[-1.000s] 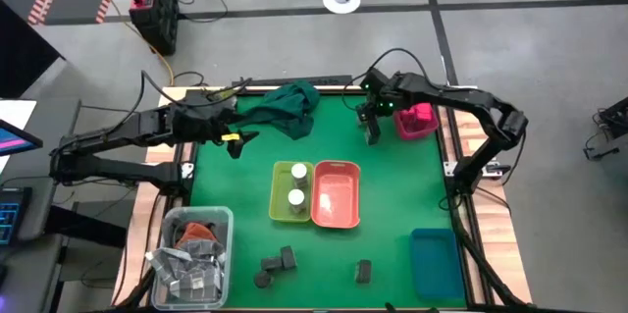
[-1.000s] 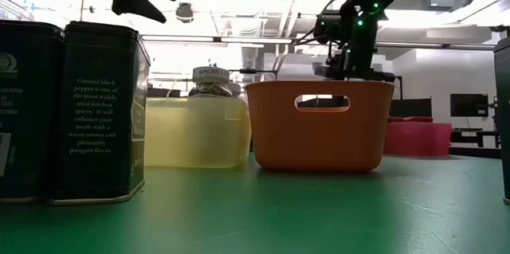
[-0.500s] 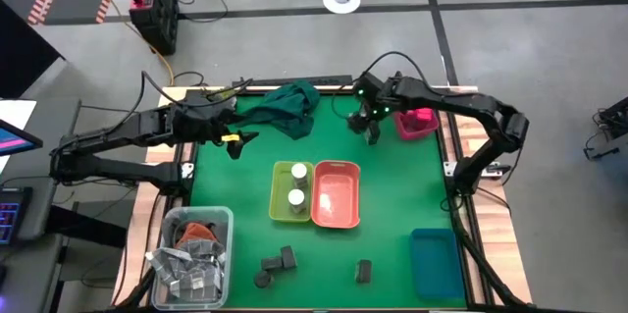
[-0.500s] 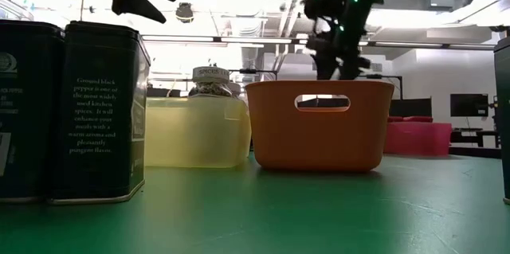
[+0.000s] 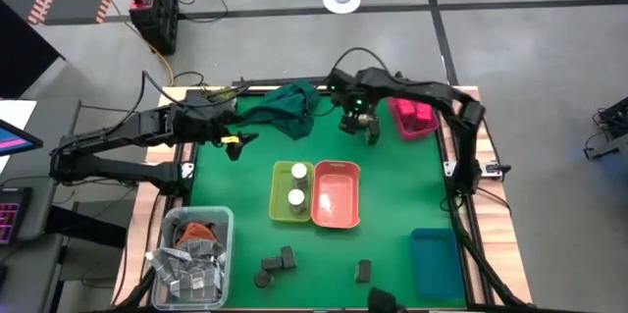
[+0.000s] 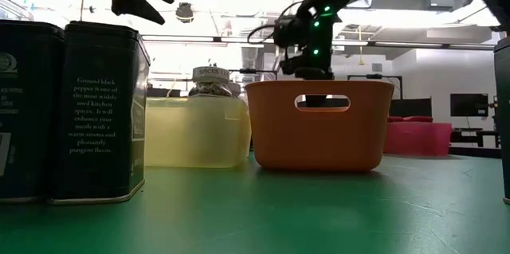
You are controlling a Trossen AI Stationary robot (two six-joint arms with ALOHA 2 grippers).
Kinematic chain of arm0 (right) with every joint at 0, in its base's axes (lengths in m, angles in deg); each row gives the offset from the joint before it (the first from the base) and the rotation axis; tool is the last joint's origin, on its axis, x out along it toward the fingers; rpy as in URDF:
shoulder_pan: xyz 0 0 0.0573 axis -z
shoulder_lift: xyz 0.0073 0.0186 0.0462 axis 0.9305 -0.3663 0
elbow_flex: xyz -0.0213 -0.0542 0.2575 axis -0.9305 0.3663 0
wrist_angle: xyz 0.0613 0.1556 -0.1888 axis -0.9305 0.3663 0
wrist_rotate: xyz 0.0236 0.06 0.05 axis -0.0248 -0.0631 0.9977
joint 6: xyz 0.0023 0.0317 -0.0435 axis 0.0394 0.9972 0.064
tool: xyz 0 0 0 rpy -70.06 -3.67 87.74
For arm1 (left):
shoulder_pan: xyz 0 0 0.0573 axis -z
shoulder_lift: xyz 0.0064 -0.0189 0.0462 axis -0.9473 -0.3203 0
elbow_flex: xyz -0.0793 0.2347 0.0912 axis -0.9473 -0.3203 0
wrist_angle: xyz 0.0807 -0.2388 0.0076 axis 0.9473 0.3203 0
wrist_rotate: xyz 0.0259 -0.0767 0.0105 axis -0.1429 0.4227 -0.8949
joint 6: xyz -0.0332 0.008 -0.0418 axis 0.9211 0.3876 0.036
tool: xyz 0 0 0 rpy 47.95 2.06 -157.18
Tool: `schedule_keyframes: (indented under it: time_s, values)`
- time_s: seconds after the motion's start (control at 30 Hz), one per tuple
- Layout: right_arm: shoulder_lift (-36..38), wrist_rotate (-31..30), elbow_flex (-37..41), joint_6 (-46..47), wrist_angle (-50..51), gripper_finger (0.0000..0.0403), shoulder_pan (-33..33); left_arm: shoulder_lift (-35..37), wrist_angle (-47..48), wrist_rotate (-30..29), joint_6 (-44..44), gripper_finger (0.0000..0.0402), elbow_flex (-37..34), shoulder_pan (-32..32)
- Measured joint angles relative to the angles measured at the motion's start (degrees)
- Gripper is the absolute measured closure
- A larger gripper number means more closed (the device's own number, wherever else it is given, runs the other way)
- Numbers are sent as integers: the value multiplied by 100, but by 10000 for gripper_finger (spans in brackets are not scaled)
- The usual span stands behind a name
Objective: Sort spices by type
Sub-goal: Put the middle black seasoning bottle into the blue bin
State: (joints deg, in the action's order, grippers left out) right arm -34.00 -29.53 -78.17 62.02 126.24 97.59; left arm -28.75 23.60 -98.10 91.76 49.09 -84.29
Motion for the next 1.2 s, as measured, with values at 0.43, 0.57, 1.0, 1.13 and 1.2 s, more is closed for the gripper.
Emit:
schedule_keyframes:
  time_s: [0.43,0.57,1.0,1.13,1.2]
  values:
    - [-1009,270,-923,-836,1019,39,425,1,29,488,-60,81,0,4]
    - [-998,272,-901,-1058,866,50,457,1,28,500,-145,81,0,4]
    - [-1002,496,-494,-1152,507,65,453,1,24,495,-282,81,0,4]
    - [-998,529,-344,-1184,369,65,451,1,21,495,-278,81,0,4]
    - [-988,526,-252,-1246,320,66,449,1,21,494,-275,81,0,4]
